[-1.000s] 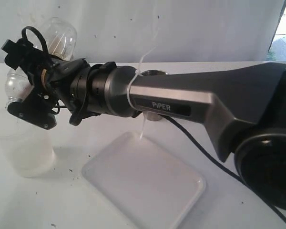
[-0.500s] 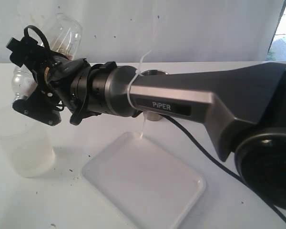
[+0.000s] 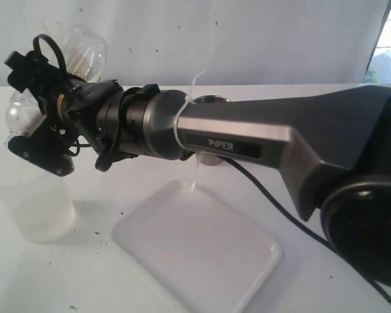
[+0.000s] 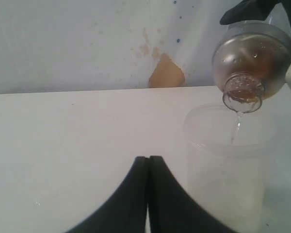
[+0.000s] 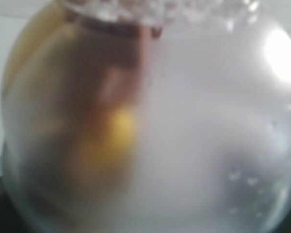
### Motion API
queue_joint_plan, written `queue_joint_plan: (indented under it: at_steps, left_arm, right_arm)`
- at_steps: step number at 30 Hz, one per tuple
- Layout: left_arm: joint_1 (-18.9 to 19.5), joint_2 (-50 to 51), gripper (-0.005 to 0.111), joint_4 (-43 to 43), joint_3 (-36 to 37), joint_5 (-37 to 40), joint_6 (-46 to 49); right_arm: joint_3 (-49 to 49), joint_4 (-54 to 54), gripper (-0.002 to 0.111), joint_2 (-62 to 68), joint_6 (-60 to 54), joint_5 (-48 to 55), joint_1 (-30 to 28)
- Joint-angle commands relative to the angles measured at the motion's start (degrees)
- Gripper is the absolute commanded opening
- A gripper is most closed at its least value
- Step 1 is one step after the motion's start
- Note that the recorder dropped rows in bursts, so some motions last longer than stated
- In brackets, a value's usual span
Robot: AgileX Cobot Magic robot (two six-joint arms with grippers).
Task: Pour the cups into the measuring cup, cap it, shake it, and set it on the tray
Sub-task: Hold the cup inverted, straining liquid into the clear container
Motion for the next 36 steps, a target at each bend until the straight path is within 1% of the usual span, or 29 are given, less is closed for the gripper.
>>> queue_joint_plan:
  at_steps: [1,10,15,18,21,27,30,36]
  left_arm:
    - [0.0,-0.2,0.000,-0.1,0.3,-0.7,-0.4]
    - [0.0,-0.2,0.000,-0.1,0.3,-0.7,-0.4]
    - [0.0,-0.2,0.000,-0.1,0.3,-0.7,-0.4]
    - [0.0,-0.2,0.000,-0.1,0.3,-0.7,-0.4]
    - [0.0,-0.2,0.000,-0.1,0.3,-0.7,-0.4]
    - [0.0,-0.2,0.000,-0.1,0.3,-0.7,-0.4]
    - [0.0,-0.2,0.000,-0.1,0.3,-0.7,-0.4]
    - [0.0,-0.2,0.000,-0.1,0.3,-0.7,-0.4]
  right_arm:
    - [-0.8,-0.8,0.000,-0.8,0.7,2.0,0.0]
    - [-0.8,-0.8,0.000,-0.8,0.8,2.0,0.0]
    - [-0.8,-0.8,0.000,-0.8,6.9,2.3,0.1]
    - [-0.8,-0.8,0.000,-0.8,6.9,2.8,0.1]
    - [-0.8,-0.8,0.000,-0.9,4.9,3.2,0.1]
    - [-0.8,-0.8,0.000,-0.9,-3.5,4.1,0.2]
    - [-0.8,-0.8,0.000,-0.9,-7.1,6.3,0.7]
    - [-0.8,-0.8,0.000,-0.9,-7.9,5.7,1.9]
